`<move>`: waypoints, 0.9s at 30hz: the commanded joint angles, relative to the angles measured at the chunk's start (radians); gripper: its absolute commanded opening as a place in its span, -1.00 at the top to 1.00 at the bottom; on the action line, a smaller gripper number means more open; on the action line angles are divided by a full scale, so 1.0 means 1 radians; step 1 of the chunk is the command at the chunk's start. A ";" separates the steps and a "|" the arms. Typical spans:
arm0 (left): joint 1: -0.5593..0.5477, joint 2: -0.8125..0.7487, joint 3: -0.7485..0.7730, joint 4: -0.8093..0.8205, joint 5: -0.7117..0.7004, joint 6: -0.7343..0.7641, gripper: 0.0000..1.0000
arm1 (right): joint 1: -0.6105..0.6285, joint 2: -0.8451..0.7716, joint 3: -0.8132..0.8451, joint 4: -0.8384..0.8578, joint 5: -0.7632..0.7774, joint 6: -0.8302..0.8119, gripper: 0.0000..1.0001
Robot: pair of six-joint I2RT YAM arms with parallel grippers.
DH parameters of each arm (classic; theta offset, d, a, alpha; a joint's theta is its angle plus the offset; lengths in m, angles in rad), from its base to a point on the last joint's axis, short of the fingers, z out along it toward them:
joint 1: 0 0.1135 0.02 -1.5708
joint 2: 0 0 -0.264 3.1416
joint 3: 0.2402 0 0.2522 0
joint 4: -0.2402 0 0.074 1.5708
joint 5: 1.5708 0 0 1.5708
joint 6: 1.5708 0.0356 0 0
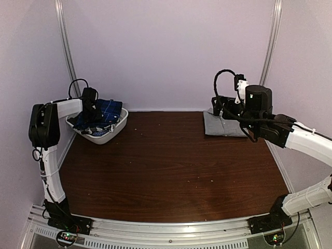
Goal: Fold and stack the long sleeve shirts
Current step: Pick up the crumpled shirt from the bin.
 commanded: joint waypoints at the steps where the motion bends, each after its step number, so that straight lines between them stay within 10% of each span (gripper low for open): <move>1: 0.013 0.037 0.047 0.008 -0.002 0.014 0.63 | -0.006 -0.034 -0.019 -0.009 -0.006 0.026 -1.00; 5: 0.012 -0.002 0.078 -0.003 -0.007 0.024 1.00 | -0.005 -0.037 -0.022 -0.007 -0.016 0.031 -1.00; 27: -0.100 -0.304 0.124 0.005 0.076 0.124 1.00 | -0.004 -0.007 -0.019 0.002 -0.018 0.031 -1.00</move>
